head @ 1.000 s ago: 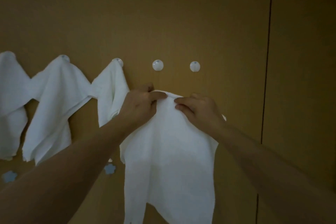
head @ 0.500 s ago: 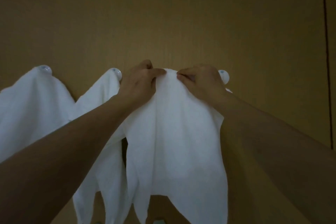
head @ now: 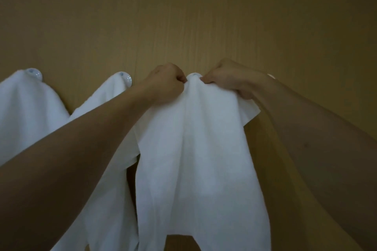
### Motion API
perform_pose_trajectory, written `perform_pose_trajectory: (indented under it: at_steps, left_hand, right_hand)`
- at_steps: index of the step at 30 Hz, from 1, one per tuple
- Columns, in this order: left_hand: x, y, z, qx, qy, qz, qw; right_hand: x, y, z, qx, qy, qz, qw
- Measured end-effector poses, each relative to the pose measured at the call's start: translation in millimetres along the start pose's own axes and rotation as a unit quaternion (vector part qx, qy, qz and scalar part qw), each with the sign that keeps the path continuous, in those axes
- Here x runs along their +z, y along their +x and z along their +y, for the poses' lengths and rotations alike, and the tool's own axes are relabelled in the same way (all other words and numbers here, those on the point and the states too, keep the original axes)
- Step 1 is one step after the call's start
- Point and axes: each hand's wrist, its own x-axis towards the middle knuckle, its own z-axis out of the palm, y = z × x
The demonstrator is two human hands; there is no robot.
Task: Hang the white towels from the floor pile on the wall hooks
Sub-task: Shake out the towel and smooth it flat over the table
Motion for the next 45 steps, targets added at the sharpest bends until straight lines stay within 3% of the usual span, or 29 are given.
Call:
perform_pose_trajectory:
  at_steps: [7, 9, 13, 15, 19, 24, 27, 35, 40, 45]
  left_hand:
    - [-1, -17, 12, -0.063, -0.141, -0.068, 0.986]
    - [7, -28, 15, -0.059, -0.114, -0.047, 0.991]
    - [34, -50, 12, -0.016, 0.011, 0.045, 0.999]
    - [40, -67, 16, -0.011, -0.035, 0.066, 0.997]
    - [50, -106, 29, -0.033, -0.137, 0.098, 0.985]
    - [39, -146, 44, -0.13, -0.156, 0.047, 0.978]
    - [27, -163, 48, -0.141, -0.114, 0.042, 0.983]
    - [-2, -196, 68, -0.085, -0.042, 0.007, 0.995]
    - [-12, -212, 81, -0.038, -0.083, -0.008, 0.996]
    - [-18, -253, 101, 0.043, -0.149, -0.069, 0.985]
  right_hand:
    - [31, -15, 8, 0.05, 0.087, 0.082, 0.992]
    - [49, -22, 12, 0.023, 0.126, 0.147, 0.981]
    - [82, -51, 12, -0.004, 0.058, 0.249, 0.967]
    - [96, -61, 21, -0.009, 0.079, 0.27, 0.96]
    - [104, -81, 44, -0.067, -0.006, 0.182, 0.981]
    - [87, -120, 40, -0.005, 0.034, 0.104, 0.994]
    - [78, -144, 40, 0.011, 0.037, 0.074, 0.996]
    - [63, -205, 28, 0.07, -0.011, 0.071, 0.995]
    - [46, -259, 7, 0.081, -0.09, 0.079, 0.989]
    - [40, -324, -17, 0.165, -0.209, 0.103, 0.958]
